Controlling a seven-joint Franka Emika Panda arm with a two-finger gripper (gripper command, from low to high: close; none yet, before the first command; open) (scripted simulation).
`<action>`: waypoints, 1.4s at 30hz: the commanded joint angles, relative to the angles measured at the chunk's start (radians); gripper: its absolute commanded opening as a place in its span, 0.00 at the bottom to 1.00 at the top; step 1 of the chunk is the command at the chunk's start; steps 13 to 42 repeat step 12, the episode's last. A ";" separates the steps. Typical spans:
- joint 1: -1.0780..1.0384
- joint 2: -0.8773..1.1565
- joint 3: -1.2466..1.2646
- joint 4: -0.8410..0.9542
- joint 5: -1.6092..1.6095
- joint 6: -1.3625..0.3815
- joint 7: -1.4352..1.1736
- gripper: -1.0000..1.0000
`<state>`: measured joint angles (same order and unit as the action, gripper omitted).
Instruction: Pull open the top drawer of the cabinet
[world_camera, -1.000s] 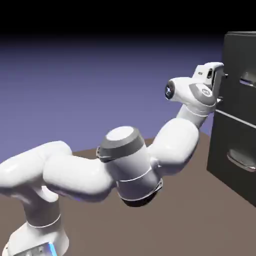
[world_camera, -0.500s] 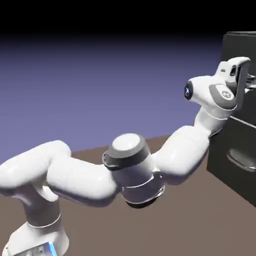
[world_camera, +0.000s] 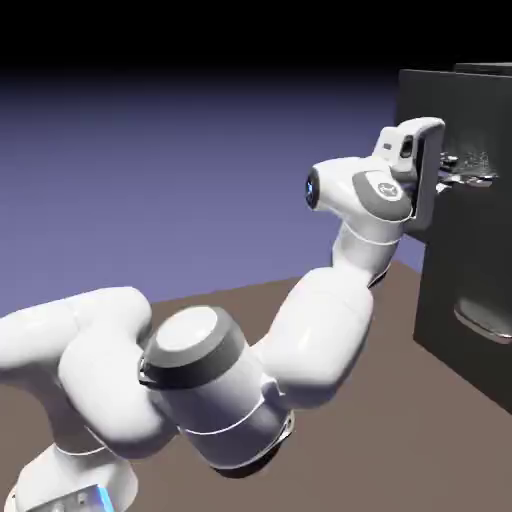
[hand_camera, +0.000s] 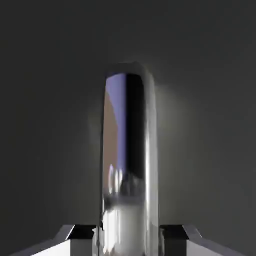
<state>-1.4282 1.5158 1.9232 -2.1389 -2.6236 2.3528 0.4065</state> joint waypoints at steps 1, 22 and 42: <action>-0.027 0.003 0.008 -0.036 0.003 -0.009 0.006 0.00; -0.287 0.052 0.101 -0.348 0.093 -0.065 0.022 1.00; -0.287 0.052 0.101 -0.348 0.093 -0.065 0.022 1.00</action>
